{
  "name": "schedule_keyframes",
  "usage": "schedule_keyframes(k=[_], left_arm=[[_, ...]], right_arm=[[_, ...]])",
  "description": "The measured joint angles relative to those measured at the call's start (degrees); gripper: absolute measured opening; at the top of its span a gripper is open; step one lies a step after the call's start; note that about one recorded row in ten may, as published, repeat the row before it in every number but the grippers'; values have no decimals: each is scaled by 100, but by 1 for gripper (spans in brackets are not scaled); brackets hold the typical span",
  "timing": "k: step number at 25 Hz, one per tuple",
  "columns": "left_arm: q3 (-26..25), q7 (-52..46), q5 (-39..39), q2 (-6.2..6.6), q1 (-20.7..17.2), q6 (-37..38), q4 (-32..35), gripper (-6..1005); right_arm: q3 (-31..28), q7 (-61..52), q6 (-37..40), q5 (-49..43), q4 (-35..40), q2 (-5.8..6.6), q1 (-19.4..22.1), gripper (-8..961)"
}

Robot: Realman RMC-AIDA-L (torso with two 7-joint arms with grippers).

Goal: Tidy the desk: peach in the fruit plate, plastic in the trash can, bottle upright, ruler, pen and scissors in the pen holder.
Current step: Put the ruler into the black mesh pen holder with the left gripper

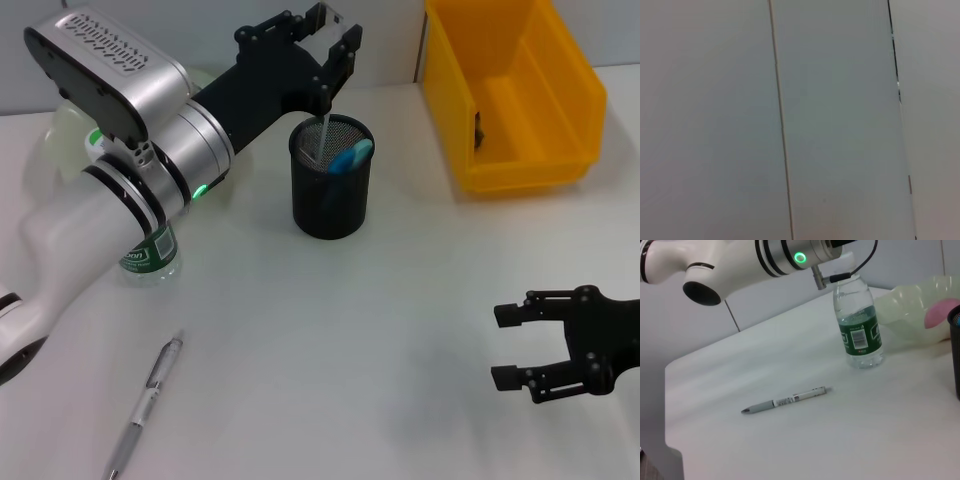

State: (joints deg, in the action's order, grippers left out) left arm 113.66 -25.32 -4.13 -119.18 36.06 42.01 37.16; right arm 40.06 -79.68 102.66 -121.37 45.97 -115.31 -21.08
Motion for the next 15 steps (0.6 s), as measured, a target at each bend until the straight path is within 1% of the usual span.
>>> schedule_keyframes(k=[15], left_arm=[[73, -102, 15, 0, -20, 14, -59, 402]], right_arm=[[10, 12, 0, 0, 0, -41, 25, 835]])
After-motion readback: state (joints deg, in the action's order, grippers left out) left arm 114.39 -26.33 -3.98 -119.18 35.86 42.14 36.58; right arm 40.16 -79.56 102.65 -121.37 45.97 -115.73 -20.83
